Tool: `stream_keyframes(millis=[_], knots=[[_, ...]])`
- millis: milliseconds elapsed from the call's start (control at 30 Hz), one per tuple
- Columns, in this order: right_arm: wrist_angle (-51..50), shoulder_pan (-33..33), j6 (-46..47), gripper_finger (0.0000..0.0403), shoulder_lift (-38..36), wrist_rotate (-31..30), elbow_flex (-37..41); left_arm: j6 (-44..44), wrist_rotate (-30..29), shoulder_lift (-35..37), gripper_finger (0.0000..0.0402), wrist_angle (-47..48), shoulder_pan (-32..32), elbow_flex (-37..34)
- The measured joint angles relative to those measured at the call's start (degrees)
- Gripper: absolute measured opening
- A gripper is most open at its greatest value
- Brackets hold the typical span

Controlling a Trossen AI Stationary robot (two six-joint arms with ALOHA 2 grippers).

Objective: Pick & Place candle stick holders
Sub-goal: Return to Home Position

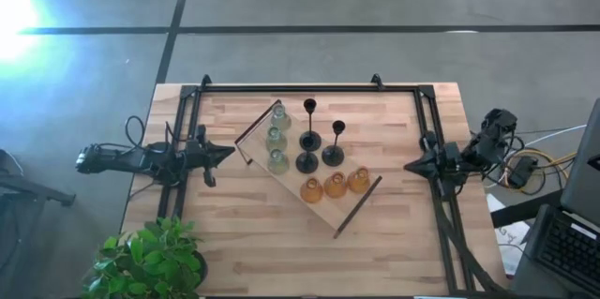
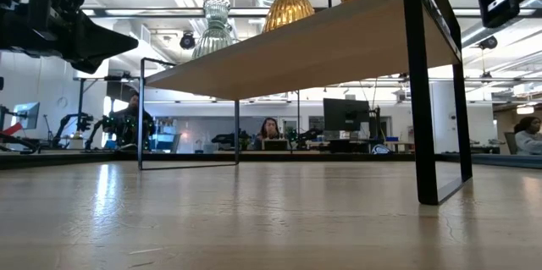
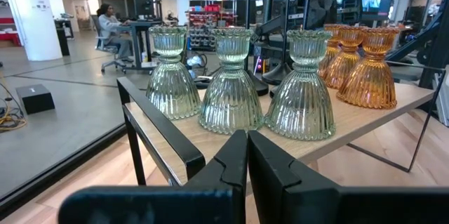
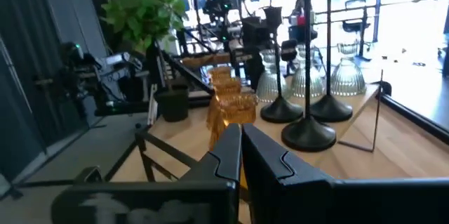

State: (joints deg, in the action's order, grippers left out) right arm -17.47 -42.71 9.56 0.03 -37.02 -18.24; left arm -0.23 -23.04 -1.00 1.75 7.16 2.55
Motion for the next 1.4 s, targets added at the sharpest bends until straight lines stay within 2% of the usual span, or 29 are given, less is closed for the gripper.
stream_keyframes(millis=[200, 467, 700, 800, 1000, 1400], knots=[[6.6, 5.18, 0.84, 0.0008, 1.22, 5.19, 3.94, -0.01, 0.0, 0.0, 0.0019, -0.01, 0.02, 0.0], [9.63, 17.41, 0.48, 0.0008, 1.81, 14.43, 6.58, -0.01, 0.0, -0.01, 0.0019, 0.0, 0.0, 0.0], [9.48, 29.93, 0.51, 0.0008, 2.03, 28.59, 7.92, -0.02, 0.01, -0.02, 0.0019, -0.01, 0.02, 0.0], [9.46, 33.44, -3.1, 0.0008, 1.94, 32.24, 8.96, -0.01, 0.01, -0.02, 0.0019, -0.01, 0.0, 0.0], [13.09, 35.87, -19.36, 0.0008, 1.84, 32.45, 10.53, 0.0, 0.01, 0.0, 0.0019, -0.01, 0.02, 0.0], [21.22, 36.57, -21.25, 0.0008, 1.94, 32.47, 17.75, -0.02, -0.01, 0.0, 0.0019, -0.01, 0.0, 0.0]])
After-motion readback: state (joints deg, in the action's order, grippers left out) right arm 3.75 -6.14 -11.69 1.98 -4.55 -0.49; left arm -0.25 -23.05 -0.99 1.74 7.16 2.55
